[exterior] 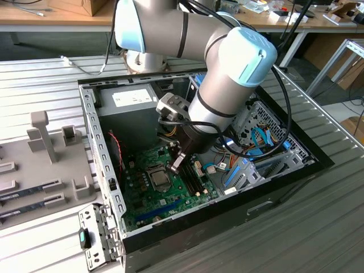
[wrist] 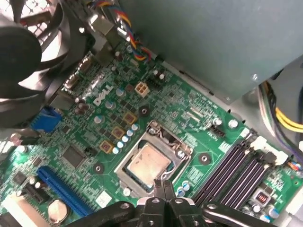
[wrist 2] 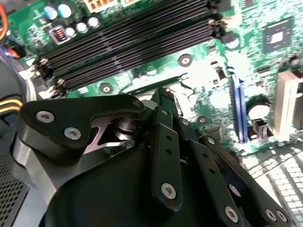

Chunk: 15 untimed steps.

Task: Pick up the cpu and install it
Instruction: 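Install the first cpu locking lever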

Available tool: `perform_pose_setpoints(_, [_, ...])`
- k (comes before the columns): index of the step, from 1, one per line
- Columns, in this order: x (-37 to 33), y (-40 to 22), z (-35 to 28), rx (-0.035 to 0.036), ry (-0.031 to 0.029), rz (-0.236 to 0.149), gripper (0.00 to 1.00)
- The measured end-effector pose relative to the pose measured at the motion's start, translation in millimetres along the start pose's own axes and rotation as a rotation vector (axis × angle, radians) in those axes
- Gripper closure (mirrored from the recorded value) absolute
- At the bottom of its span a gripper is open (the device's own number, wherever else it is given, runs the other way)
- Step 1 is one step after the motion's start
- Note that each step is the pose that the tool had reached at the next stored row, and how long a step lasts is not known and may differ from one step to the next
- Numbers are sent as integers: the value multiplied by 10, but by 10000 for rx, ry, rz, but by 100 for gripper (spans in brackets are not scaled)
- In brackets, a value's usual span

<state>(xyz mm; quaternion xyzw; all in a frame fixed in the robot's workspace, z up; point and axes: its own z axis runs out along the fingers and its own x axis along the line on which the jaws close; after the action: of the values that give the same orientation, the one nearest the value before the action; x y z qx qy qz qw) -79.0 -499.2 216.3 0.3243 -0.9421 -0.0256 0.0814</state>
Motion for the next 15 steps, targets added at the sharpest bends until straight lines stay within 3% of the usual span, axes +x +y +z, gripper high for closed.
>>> perform_pose_setpoints(1, [-3,-3,11,58,47,11,89])
perform_pose_setpoints(4, [-11,-11,40,95,77,22,89])
perform_pose_setpoints(15, [-68,-81,176,111,92,27,89])
